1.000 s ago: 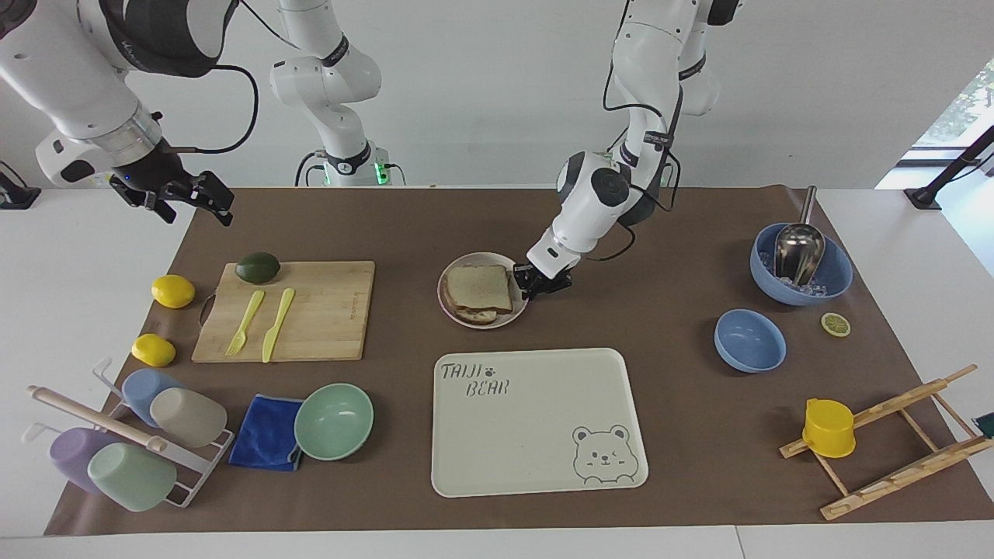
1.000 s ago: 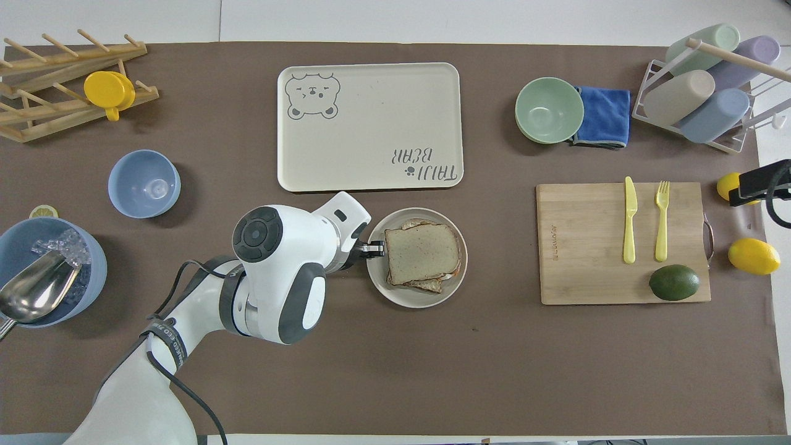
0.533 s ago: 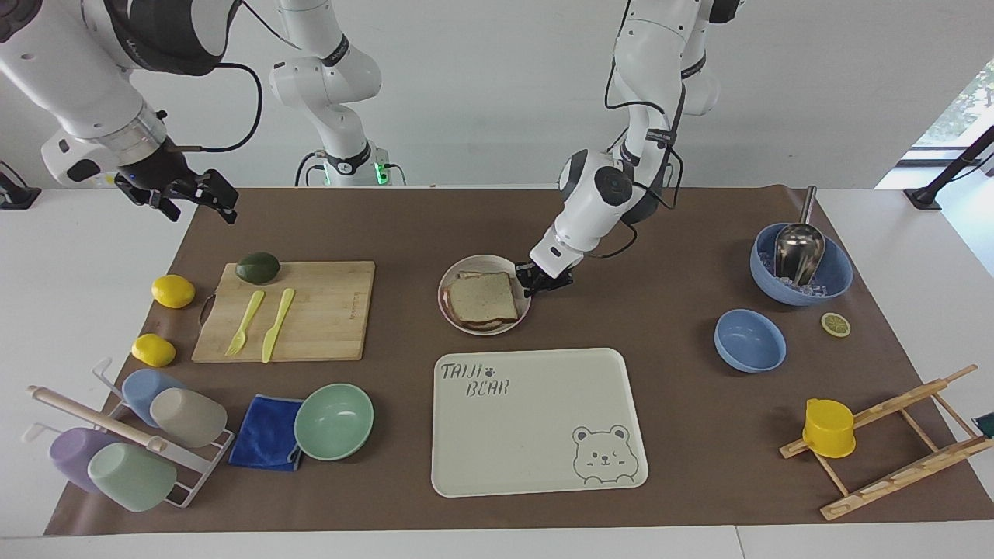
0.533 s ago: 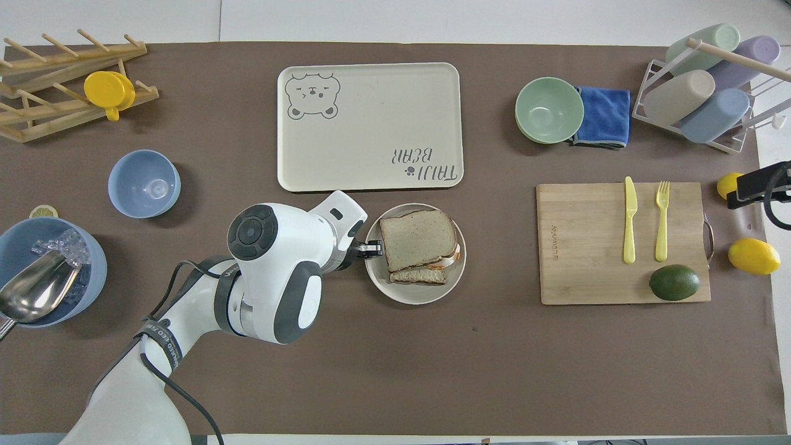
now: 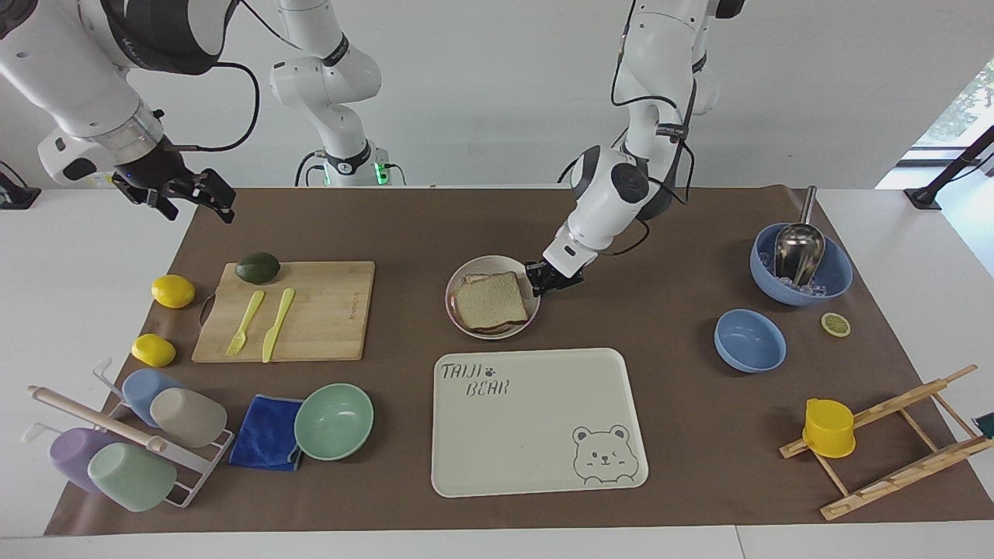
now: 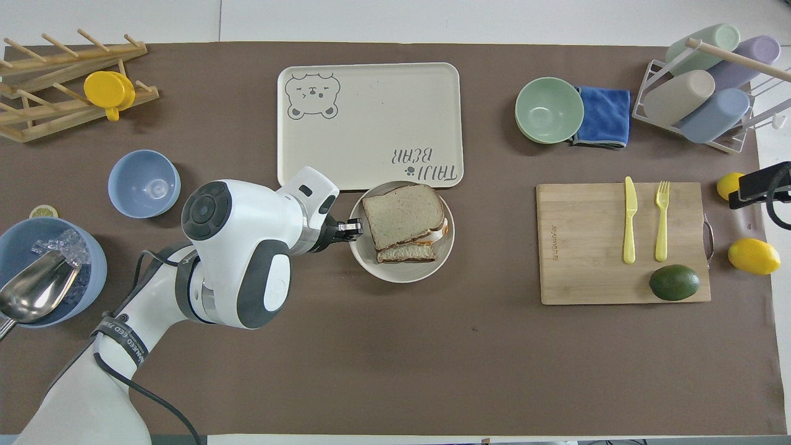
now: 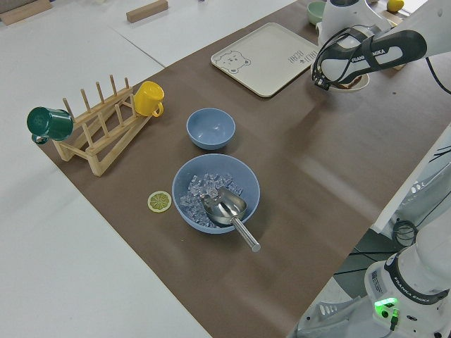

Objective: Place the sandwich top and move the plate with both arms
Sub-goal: 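Slide the plate with the left gripper onto the bear tray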

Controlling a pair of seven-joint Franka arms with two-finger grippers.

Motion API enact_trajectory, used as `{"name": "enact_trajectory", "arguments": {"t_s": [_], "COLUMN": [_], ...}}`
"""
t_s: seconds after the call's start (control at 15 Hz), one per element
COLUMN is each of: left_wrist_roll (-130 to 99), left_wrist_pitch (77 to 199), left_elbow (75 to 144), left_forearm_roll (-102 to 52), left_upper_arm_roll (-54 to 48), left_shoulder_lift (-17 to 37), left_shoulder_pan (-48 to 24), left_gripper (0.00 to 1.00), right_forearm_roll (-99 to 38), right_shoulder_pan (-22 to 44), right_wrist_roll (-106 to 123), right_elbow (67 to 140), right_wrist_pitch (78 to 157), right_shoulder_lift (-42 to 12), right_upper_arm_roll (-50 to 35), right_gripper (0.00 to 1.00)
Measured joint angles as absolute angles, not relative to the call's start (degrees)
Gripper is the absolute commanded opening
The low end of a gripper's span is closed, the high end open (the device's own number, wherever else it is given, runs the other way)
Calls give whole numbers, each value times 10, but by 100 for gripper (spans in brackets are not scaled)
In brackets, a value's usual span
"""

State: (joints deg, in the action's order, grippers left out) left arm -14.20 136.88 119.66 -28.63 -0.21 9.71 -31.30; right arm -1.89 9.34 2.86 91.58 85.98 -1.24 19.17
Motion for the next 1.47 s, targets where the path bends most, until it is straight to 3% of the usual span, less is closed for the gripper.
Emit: {"name": "enact_trajectory", "arguments": {"t_s": [0.4,0.93,1.13,1.47], "left_wrist_roll": [-153,-195,-195,-204], "left_wrist_pitch": [1304,1288,1296,1354], "left_elbow": [1081,867,841,860], "left_forearm_roll": [-291,-292,-286,-282], "left_upper_arm_roll": [2,18,26,26], "left_shoulder_lift": [128,326,357,368], "left_shoulder_pan": [-234,-217,-217,-232], "left_gripper": [0,0,0,0], "right_forearm_roll": [-19,10,36,36], "right_shoulder_pan": [93,117,143,145], "right_wrist_roll": [29,34,38,38], "right_elbow": [916,916,913,910], "right_wrist_pitch": [859,858,858,858], "right_shoulder_lift": [-12,-12,-12,-11], "right_upper_arm_roll": [192,189,183,179], "right_gripper": [100,100,100,100]}}
